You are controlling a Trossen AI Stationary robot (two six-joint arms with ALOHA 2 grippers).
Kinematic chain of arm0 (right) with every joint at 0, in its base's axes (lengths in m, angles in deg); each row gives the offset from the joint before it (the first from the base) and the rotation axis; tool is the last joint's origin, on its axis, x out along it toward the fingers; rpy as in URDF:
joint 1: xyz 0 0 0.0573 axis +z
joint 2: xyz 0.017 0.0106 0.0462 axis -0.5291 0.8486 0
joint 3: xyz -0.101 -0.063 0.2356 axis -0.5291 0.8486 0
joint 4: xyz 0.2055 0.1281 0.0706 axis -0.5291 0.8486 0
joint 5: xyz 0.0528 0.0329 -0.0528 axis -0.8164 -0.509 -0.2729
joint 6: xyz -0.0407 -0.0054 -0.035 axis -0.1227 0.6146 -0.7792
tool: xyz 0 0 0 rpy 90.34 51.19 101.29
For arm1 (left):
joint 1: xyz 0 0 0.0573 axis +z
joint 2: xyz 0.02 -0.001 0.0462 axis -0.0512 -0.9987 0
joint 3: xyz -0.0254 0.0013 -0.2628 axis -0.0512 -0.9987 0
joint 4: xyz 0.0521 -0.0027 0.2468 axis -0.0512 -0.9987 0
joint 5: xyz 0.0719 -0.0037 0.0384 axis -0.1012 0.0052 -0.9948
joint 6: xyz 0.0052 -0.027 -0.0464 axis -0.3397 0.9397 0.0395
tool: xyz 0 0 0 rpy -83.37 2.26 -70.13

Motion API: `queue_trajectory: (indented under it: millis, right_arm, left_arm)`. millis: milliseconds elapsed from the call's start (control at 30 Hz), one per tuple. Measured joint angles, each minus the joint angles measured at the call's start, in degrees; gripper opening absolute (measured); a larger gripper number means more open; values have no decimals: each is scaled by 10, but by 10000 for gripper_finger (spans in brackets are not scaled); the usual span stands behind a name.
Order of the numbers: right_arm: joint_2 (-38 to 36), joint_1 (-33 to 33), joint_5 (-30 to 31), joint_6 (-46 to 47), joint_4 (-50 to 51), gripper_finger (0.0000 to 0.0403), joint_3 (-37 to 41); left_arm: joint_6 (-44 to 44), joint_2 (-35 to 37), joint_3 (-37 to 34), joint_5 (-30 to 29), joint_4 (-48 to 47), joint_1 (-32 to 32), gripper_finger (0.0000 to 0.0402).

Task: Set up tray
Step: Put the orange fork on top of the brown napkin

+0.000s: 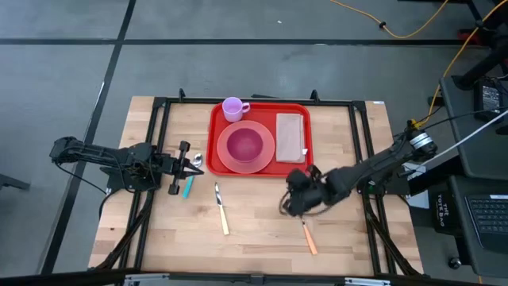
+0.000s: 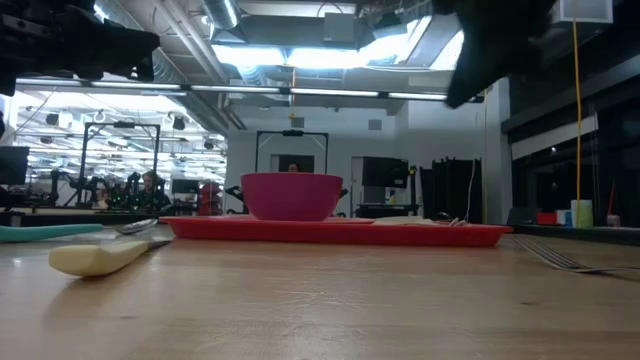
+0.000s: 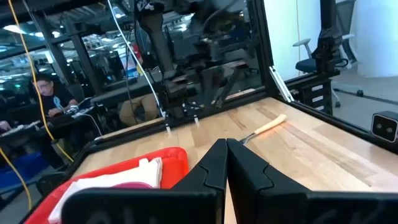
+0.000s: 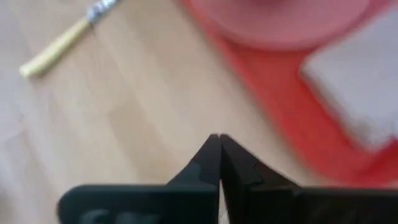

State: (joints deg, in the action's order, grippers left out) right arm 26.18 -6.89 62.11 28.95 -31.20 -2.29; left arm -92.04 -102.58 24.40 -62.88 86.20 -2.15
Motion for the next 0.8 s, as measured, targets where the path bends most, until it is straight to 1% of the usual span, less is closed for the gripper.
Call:
queue_trajectory:
  millis: [100, 200, 367, 533, 800]
  right_arm:
    - [38, 36, -22, 81, 88, 4, -64]
    - [73, 68, -40, 143, 156, 3, -120]
    - [116, 104, -76, 248, 216, 9, -187]
    - [146, 128, -129, 315, 233, 4, -213]
    - [178, 155, -156, 354, 250, 8, -213]
  left_arm:
    - [7, 0, 0, 0, -2, 0, 4]
    - [13, 0, 0, 0, -4, 0, 4]
    - [32, 0, 0, 0, -8, -1, 4]
    - [43, 0, 0, 0, -9, -1, 4]
    - [43, 0, 0, -1, -9, -1, 4]
